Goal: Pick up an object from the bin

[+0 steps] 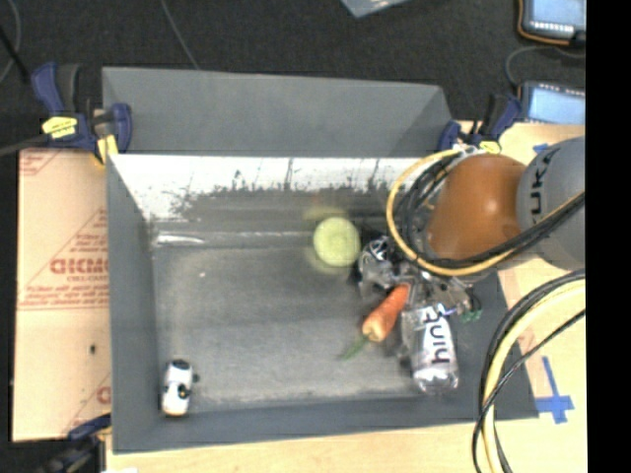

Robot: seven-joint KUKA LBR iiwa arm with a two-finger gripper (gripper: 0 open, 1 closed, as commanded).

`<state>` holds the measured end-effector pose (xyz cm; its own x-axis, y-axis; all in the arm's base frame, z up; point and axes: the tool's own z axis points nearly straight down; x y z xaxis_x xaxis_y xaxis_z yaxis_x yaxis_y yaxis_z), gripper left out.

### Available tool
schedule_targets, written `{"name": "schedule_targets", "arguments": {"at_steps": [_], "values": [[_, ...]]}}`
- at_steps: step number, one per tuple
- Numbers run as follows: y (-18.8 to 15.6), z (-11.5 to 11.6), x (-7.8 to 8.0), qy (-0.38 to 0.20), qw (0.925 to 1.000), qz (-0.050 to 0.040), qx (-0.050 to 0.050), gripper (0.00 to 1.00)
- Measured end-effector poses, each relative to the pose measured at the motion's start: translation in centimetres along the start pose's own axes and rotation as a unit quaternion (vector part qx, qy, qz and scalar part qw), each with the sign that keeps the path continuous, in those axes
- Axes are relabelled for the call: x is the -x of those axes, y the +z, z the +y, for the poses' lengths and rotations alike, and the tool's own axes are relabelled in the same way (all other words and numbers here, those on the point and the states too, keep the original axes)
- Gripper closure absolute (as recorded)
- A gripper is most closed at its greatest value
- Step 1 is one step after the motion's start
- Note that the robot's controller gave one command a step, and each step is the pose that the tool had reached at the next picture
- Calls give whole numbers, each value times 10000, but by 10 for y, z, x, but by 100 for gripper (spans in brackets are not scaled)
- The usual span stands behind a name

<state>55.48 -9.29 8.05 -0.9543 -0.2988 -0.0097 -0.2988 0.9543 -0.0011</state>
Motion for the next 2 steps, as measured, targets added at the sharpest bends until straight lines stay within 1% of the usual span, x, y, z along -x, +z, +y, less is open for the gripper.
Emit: {"name": "schedule_targets", "arguments": {"at_steps": [1, 2], "values": [[-2, -1, 0, -686, 9976, -18, 48, 0], [-15, -6, -5, 1917, 9814, -15, 6, 100]]}}
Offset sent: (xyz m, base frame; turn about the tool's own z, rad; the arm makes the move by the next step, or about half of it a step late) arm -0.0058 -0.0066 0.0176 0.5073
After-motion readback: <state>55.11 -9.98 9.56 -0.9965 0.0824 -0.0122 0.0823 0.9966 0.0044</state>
